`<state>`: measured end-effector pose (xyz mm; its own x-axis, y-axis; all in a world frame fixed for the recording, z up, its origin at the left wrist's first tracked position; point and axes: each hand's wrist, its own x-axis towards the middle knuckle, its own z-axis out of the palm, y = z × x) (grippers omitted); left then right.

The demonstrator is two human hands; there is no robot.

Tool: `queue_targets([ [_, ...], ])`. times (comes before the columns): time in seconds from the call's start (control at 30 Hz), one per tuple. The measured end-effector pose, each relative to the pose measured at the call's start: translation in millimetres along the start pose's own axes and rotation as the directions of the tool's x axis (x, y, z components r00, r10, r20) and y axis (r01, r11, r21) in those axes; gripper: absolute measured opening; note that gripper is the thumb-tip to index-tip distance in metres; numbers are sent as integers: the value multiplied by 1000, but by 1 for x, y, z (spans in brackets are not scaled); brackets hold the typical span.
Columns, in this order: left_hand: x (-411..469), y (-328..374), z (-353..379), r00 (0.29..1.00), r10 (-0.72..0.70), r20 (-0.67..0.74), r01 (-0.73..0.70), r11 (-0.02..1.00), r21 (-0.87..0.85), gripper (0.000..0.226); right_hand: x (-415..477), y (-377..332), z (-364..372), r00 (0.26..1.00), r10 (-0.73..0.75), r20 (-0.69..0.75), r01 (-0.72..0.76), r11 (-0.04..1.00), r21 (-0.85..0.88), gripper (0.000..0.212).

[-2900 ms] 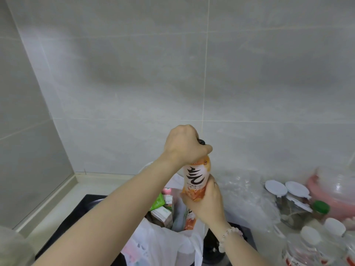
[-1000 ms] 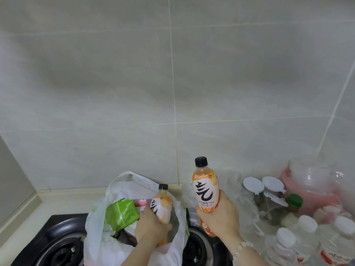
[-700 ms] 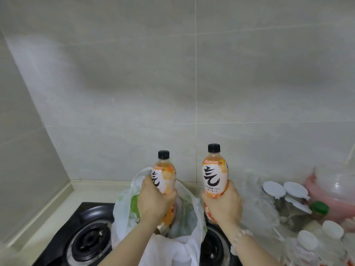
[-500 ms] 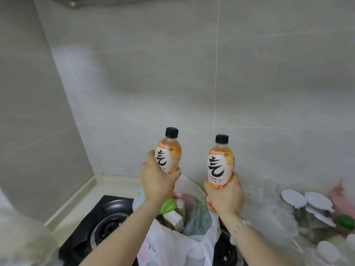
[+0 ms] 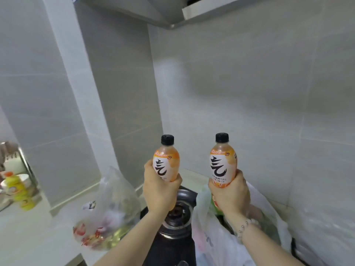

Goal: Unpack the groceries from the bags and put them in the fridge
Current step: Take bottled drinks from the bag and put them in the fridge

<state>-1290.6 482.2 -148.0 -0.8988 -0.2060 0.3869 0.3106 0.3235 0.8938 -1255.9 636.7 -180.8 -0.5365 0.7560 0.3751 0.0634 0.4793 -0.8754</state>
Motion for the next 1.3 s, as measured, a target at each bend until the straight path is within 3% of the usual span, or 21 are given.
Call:
queue_targets([
  [0.27, 6, -13, -109, 961, 11, -278, 20, 994, 109, 56, -63, -59, 59, 959, -162, 234, 144, 985, 95, 52],
  [0.57, -19, -23, -242, 889, 115, -442, 20, 957, 288, 62, -157, -129, 91, 805, -402, 437, 312, 912, 265, 58],
  [0.67, -44, -25, -301, 882, 161, -443, 50, 903, 427, 63, -188, -152, 97, 726, -475, 498, 361, 879, 311, 56],
  [0.83, -102, -21, -416, 870, 271, -411, 147, 654, 742, 76, -253, -205, 103, 565, -595, 572, 499, 798, 337, 54],
  [0.97, -163, -4, -497, 899, 353, -260, 155, 300, 941, 83, -315, -244, 104, 436, -704, 560, 578, 696, 425, 56],
  [1.07, -207, 16, -544, 886, 412, -211, 200, 72, 977, 81, -366, -275, 102, 334, -788, 518, 632, 595, 497, 58],
  [1.3, -299, 72, -624, 808, 504, -304, 435, -162, 886, 79, -484, -335, 75, 189, -938, 292, 599, 345, 722, 50],
])
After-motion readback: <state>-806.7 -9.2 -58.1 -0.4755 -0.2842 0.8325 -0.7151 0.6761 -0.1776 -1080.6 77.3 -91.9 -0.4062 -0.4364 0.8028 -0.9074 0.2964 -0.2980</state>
